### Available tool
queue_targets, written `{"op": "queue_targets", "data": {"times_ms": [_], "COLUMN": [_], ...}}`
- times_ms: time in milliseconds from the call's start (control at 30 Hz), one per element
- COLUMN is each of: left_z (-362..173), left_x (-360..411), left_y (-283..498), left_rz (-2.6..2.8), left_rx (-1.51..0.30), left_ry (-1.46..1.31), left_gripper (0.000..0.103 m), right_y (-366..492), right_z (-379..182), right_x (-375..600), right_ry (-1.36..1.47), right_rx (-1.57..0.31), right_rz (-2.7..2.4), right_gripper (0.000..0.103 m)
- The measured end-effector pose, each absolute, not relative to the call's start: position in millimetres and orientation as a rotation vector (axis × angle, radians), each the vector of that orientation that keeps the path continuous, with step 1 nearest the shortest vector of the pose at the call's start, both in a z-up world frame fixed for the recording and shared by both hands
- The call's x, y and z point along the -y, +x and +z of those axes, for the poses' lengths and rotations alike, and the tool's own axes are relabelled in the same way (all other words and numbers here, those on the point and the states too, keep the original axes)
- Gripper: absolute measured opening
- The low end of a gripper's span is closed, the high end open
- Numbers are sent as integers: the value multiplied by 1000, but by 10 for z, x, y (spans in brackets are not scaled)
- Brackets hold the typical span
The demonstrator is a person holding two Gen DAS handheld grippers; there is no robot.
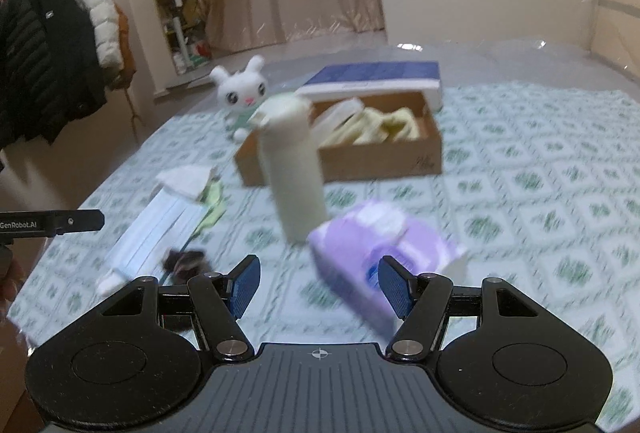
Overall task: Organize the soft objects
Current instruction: 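Withdraw both grippers from the box back over the table, then lower the left gripper onto the black round pad and close on it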
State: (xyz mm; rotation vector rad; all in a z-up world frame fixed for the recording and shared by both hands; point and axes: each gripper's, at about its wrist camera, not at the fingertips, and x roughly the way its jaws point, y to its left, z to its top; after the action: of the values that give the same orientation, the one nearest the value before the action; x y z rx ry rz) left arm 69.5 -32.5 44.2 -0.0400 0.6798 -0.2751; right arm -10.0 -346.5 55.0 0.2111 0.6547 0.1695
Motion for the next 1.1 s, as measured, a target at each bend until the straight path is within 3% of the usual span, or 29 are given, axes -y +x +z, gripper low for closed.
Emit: {"op": "queue_targets", "data": {"times_ms": [500, 900, 1100], "left_z": [4, -397, -647], "left_x": [278, 495, 577], "left_y": [112, 327, 580], "left_rz": [-262, -379, -427], "left_rx": [-691, -711, -731], "left_ry": [34, 110, 169], "left_gripper": [94, 93, 87], "right_y": [-281, 18, 255], "right_z": [322, 138, -8], "right_x": [2966, 2914, 2871], "right_ry": [173, 145, 132], "right_rx": [-686, -697, -709], "right_rz": [273, 321, 353], "right_gripper": [65, 65, 65]}}
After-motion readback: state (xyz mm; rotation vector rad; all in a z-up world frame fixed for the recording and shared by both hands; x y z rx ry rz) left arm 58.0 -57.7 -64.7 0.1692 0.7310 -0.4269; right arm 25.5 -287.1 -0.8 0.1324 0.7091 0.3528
